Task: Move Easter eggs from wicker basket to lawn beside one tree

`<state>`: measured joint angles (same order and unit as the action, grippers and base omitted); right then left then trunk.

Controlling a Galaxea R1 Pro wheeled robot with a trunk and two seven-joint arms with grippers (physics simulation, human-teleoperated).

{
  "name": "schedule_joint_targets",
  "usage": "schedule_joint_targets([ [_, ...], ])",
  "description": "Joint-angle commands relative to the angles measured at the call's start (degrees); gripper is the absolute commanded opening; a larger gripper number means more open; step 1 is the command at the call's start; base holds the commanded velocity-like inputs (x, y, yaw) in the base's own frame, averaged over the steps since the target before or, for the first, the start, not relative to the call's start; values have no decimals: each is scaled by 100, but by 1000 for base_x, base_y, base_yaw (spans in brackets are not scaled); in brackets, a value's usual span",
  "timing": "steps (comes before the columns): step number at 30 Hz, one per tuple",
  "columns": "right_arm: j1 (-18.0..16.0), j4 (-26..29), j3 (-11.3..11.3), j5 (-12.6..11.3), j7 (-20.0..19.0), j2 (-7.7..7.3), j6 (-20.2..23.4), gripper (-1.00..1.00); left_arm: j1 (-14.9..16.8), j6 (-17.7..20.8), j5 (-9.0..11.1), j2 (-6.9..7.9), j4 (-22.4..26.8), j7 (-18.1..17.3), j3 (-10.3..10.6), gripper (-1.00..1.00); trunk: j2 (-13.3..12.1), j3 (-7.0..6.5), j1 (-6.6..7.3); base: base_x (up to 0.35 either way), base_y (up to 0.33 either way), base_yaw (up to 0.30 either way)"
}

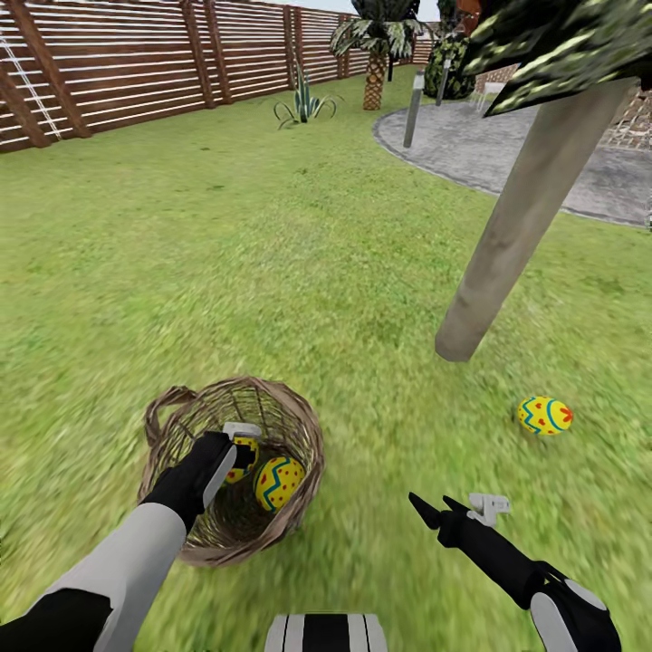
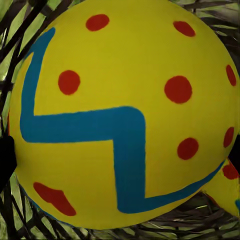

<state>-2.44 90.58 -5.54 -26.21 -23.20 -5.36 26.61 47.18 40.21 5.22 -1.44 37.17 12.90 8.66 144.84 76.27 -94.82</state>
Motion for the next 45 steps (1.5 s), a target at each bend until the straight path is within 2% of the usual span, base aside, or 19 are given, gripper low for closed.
schedule_joint_targets([
  [1, -2, 3, -8, -42, -10, 0, 46, 100, 2, 22, 56, 3, 3, 46, 22, -100, 0, -19, 5, -136, -29, 0],
  [21, -2, 3, -8, -42, -10, 2, 46, 100, 2, 46, 50, 3, 43, 41, 22, -100, -27, -462, 57, -112, -8, 0],
  [45, -2, 3, -8, -42, -10, 0, 55, 100, 2, 197, 55, 1, 96, 40, 92, -100, -59, -994, 119, -32, -22, 0],
])
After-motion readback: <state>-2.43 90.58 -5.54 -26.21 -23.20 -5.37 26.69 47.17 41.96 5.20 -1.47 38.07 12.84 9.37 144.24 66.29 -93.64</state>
